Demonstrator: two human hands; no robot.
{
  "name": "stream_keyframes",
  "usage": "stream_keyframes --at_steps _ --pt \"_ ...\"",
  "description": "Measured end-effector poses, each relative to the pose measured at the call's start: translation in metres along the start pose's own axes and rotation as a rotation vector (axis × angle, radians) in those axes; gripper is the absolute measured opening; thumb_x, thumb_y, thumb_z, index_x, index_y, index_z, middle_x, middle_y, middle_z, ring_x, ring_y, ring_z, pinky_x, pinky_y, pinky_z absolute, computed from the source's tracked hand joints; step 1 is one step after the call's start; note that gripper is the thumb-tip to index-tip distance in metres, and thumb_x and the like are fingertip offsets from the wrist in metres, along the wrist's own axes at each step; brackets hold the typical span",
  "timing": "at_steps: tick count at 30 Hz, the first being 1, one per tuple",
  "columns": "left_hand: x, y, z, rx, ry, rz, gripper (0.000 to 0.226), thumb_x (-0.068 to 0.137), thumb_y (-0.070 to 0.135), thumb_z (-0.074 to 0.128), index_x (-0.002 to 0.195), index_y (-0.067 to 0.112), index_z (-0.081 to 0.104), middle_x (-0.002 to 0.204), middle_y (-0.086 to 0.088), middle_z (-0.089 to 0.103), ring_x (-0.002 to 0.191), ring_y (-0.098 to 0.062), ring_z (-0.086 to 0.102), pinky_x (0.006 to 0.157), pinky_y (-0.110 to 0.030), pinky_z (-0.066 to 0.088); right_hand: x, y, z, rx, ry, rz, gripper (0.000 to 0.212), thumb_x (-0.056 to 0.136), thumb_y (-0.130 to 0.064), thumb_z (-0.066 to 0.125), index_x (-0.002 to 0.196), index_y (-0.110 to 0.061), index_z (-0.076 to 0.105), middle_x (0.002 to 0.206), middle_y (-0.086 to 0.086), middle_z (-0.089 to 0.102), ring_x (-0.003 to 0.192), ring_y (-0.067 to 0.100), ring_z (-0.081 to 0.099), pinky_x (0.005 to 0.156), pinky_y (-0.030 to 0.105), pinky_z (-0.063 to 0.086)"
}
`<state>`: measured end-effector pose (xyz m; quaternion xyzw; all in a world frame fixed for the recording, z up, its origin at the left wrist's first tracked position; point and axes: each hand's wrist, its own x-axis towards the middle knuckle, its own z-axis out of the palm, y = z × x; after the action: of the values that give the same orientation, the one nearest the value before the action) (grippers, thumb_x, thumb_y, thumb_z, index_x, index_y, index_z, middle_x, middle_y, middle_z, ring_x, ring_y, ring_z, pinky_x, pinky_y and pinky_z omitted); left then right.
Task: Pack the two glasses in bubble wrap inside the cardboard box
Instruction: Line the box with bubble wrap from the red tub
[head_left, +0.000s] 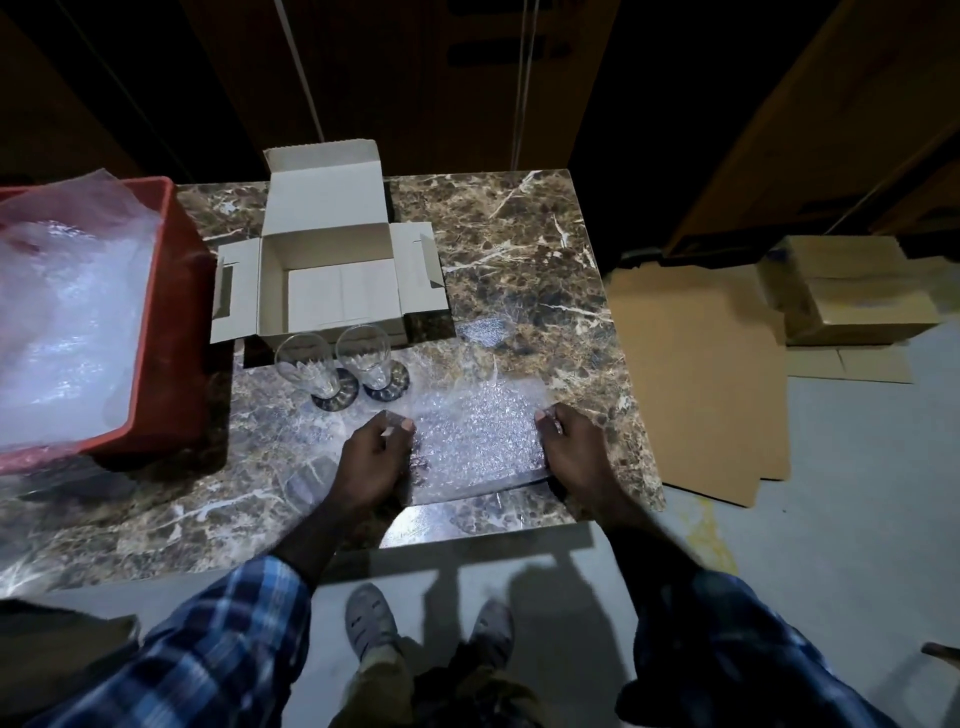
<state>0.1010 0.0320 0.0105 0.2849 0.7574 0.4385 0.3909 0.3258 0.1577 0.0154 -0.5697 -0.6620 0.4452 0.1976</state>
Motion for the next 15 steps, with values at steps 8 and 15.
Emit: stream_keyframes --at_steps 8,15 --pt "0.000 -0.008 0.018 0.277 0.147 0.097 0.026 0.102 0.028 0.056 0.087 0.007 0.060 0.068 -0.008 0.065 0.064 -0.025 0.060 0.064 -0.041 0.045 -0.006 0.007 0.014 -0.147 0.121 0.033 0.033 0.104 -0.024 0.048 0.080 -0.002 0.055 0.057 0.007 0.048 0.050 0.020 0.043 0.057 0.039 0.016" --pt "0.004 -0.009 0.023 0.360 0.223 0.125 0.026 0.102 0.023 0.056 0.084 0.005 0.054 0.068 -0.015 0.063 0.067 -0.036 0.062 0.060 -0.042 0.041 -0.003 0.002 0.017 -0.247 0.138 0.033 0.027 0.105 -0.025 0.048 0.088 -0.006 0.058 0.056 0.001 0.046 0.047 0.016 0.040 0.054 0.035 0.014"
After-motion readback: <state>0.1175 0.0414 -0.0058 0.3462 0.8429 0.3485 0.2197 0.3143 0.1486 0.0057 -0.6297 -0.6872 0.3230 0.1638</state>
